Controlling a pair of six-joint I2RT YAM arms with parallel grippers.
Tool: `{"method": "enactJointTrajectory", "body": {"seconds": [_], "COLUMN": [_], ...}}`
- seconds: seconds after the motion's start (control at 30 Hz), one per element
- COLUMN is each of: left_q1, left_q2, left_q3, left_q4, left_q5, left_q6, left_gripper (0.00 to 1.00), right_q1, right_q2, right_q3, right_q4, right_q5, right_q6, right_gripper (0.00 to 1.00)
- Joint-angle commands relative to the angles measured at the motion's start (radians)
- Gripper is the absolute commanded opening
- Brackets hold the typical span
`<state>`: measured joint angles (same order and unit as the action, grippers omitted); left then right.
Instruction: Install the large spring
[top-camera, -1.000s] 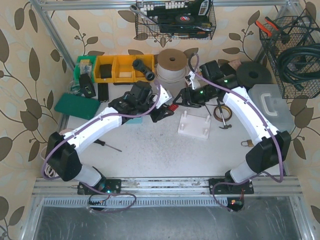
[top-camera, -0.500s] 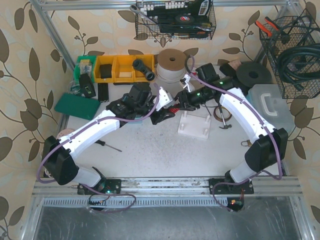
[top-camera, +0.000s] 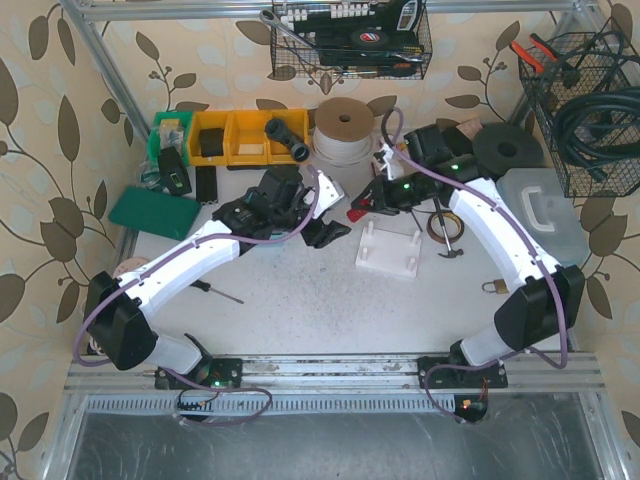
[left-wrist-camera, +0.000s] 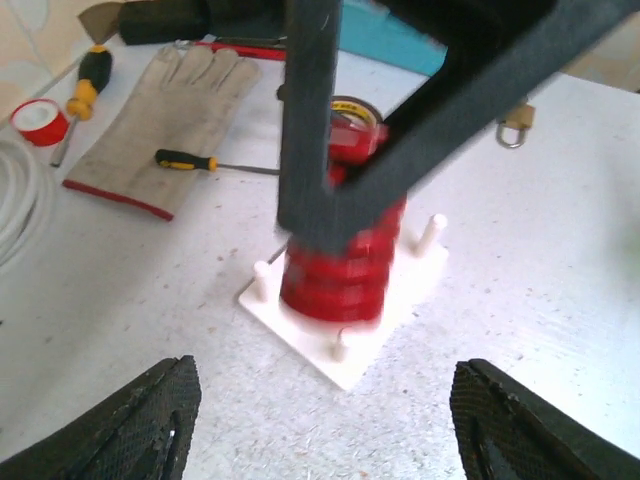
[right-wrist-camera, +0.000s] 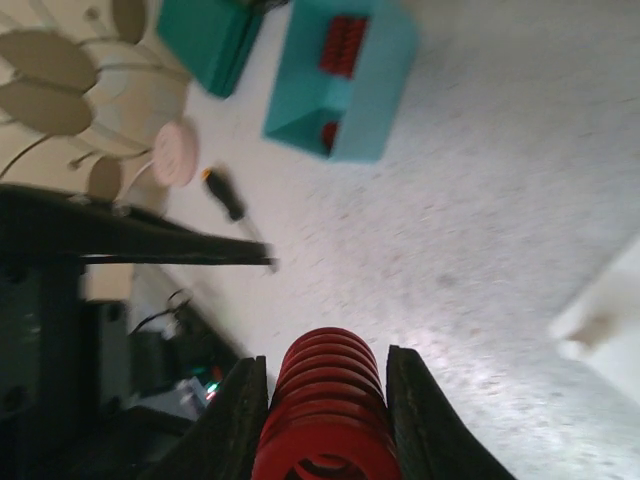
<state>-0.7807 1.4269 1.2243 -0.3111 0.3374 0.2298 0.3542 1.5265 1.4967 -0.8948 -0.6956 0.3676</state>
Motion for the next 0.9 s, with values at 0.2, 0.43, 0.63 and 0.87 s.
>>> {"method": "enactJointTrajectory", "body": {"seconds": [0.2, 0.43, 0.63, 0.87], "left_q1": [0.1, 0.199, 0.2, 0.194], "left_q2": [-0.016, -0.104, -0.139, -0.139], "left_q3": [-0.047, -0.11, -0.103, -0.105], "left_q4": [0.028, -0.042, -0.123, -0.116], "left_q5": [-0.165, -0.411, -0.583, -0.563], "left_q6": [-0.258, -0.482, -0.495, -0.457], "left_gripper": [0.78, 0.82, 0.97, 0.95], "right_q1": [-0.045, -0.047, -0.055, -0.064], "right_q2": [-0.119, -0.136, -0.061, -0.032], "right_q3": [-0.142, -0.291, -0.286, -0.294], "right_q4": [0.028, 0.083, 0.081, 0.119], "right_q5": [0.676, 0.925, 0.924, 0.95], "right_q6": [-0.024, -0.01, 0.011, 0.017], "right_gripper": [0.0, 0.0, 0.0, 0.0]}}
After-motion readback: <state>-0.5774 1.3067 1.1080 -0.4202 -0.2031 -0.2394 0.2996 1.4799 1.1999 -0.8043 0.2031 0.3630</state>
